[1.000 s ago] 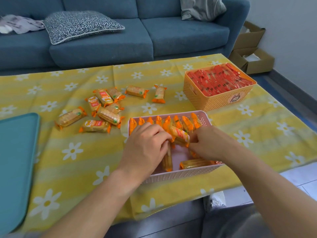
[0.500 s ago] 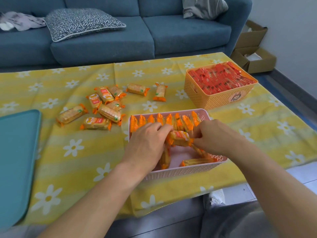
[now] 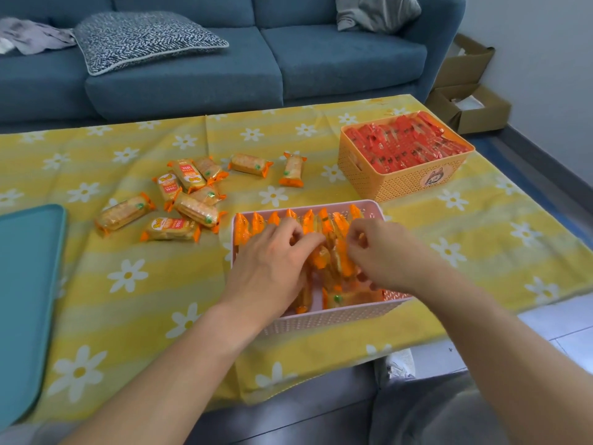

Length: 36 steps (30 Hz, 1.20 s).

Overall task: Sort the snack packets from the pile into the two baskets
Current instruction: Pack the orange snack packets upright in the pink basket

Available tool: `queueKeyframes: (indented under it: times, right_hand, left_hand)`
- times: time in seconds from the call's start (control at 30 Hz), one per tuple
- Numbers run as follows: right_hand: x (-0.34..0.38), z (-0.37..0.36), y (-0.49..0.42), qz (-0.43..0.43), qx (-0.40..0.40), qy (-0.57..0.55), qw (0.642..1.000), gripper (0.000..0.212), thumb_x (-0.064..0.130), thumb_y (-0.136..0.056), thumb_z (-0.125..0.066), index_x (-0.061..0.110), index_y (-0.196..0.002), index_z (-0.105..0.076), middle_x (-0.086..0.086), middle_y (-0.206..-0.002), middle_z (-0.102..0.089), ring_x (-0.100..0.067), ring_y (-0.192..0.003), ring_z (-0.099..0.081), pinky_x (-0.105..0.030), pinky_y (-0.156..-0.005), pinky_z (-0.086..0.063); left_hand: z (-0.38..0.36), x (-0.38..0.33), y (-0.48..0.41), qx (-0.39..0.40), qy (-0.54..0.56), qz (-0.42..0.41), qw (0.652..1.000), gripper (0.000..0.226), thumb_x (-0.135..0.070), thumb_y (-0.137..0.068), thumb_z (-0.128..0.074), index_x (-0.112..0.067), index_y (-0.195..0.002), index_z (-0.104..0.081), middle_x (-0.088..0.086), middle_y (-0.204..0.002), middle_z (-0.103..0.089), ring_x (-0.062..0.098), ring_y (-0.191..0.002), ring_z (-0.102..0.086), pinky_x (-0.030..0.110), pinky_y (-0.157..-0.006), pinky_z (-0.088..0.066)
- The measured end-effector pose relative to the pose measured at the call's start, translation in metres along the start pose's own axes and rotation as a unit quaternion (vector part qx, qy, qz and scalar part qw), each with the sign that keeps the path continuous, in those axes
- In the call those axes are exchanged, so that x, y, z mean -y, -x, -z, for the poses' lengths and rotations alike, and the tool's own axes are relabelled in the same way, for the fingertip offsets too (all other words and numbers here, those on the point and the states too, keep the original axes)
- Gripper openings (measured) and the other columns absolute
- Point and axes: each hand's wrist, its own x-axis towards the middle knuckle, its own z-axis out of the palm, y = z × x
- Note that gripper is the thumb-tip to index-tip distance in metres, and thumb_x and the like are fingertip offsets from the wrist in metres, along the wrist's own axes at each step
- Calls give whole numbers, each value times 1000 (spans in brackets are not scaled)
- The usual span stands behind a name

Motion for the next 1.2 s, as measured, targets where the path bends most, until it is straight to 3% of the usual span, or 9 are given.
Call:
queueKeyframes:
  times: [0.1,0.23,0.4,0.5,0.57,0.73,0.87,1.0,1.2]
  right_hand:
    - [1,-14,-4,-18,61,-2,998,13,16,-94,-46,16,-100,-57,-12,-99,-69,-35,-90,-67,-42,-76,-56]
    - [0,-13,-4,-20,137,6,990,55,30,-85,-63,18,-137,-48,-5,-122,-60,-28,-104,-60,-33,-81,-47]
    - [4,-28,-5,34,88,34,995,52,37,-76,-75,17,-121,-58,-2,-102,-63,-20,-90,-51,-30,-69,-37]
    - [8,-26,-6,20,23,20,999,19,32,-78,-71,18,-83,-58,2,-72,-56,-22,-72,-51,-29,-52,-30]
    - [7,-24,-7,-3,35,9,999,29,33,-75,-74,19,-69,-48,2,-64,-50,-20,-62,-48,-28,-48,-28]
    - [0,-21,-8,-30,117,-65,991,17,17,-73,-64,12,-89,-65,-2,-73,-63,-23,-71,-59,-45,-65,-54]
    - [-7,-16,-8,-82,150,-183,968,20,-5,-83,-55,-2,-100,-65,-17,-77,-61,-29,-76,-65,-51,-84,-58]
    - [-15,-15,-7,-16,64,113,991,13,14,-84,-60,7,-90,-69,-11,-88,-69,-32,-89,-65,-36,-73,-54]
    - [-7,-34,-13,4,151,218,964,25,18,-79,-76,16,-76,-51,-13,-104,-71,-33,-103,-68,-31,-68,-44]
  left_hand:
    - [4,6,2,105,-44,1,993,91,-43,-73,-76,-33,-151,-30,-7,-132,-53,25,-120,-46,38,-94,-41]
    - [2,6,4,111,-100,-17,989,111,-52,-67,-79,-31,-156,-17,-10,-138,-51,23,-125,-39,38,-95,-35]
    - [-10,10,4,60,-122,-9,991,102,-44,-52,-89,-26,-142,-44,-2,-109,-62,29,-102,-52,42,-79,-44]
    - [-12,9,4,-1,-122,-11,992,85,-27,-59,-83,-26,-137,-50,1,-98,-58,31,-92,-51,44,-74,-43]
    - [-11,8,4,-19,-129,-18,991,79,-21,-65,-79,-28,-138,-50,1,-96,-55,31,-90,-51,43,-72,-41]
    - [-9,10,4,11,-120,-48,992,79,-31,-70,-76,-46,-141,-44,0,-113,-50,28,-98,-48,42,-77,-39]
    - [-10,11,3,39,-118,-56,991,66,-35,-73,-78,-51,-131,-52,1,-126,-51,31,-108,-49,46,-81,-40]
    - [-8,10,2,48,-113,-40,992,60,-35,-72,-76,-51,-127,-57,0,-126,-52,31,-108,-49,45,-83,-39]
    - [-6,10,3,53,-110,-35,992,61,-35,-73,-73,-51,-130,-56,-1,-127,-52,29,-110,-47,45,-84,-38]
